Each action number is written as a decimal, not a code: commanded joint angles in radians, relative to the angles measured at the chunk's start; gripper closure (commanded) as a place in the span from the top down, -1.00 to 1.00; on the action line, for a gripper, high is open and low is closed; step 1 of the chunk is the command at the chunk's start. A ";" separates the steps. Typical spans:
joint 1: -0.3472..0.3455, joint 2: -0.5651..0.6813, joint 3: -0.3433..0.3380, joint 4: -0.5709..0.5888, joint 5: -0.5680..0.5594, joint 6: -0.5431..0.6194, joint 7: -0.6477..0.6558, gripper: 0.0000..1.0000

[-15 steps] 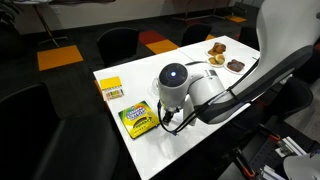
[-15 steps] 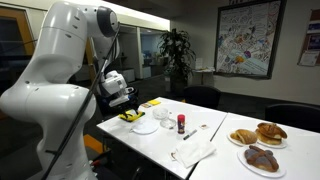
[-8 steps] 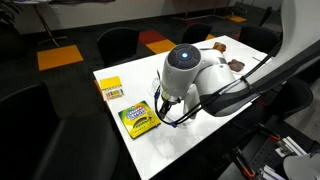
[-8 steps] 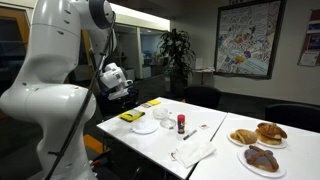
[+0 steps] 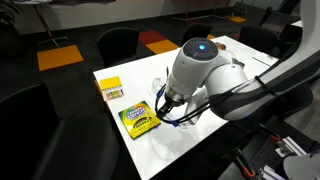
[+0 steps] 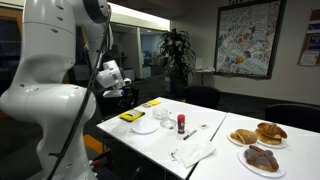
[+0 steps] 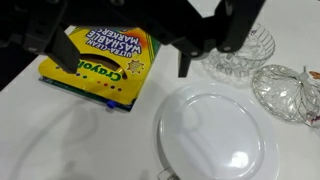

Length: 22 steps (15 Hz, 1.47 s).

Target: Move the white plate to the left, remove the white paper from underneath the plate

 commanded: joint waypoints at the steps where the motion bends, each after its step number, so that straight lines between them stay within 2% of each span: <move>1: 0.015 -0.075 -0.022 -0.079 -0.003 0.021 0.173 1.00; 5: 0.026 -0.105 -0.049 -0.145 -0.055 0.037 0.450 1.00; 6: 0.009 -0.064 -0.022 -0.084 -0.029 0.005 0.355 1.00; 11: 0.010 -0.062 -0.023 -0.086 -0.036 0.006 0.375 1.00; 16: 0.019 -0.047 -0.055 -0.123 -0.135 0.097 0.540 1.00; 19: 0.030 -0.060 -0.084 -0.146 -0.200 0.123 0.716 1.00; 22: 0.050 -0.057 -0.122 -0.151 -0.316 0.155 0.946 1.00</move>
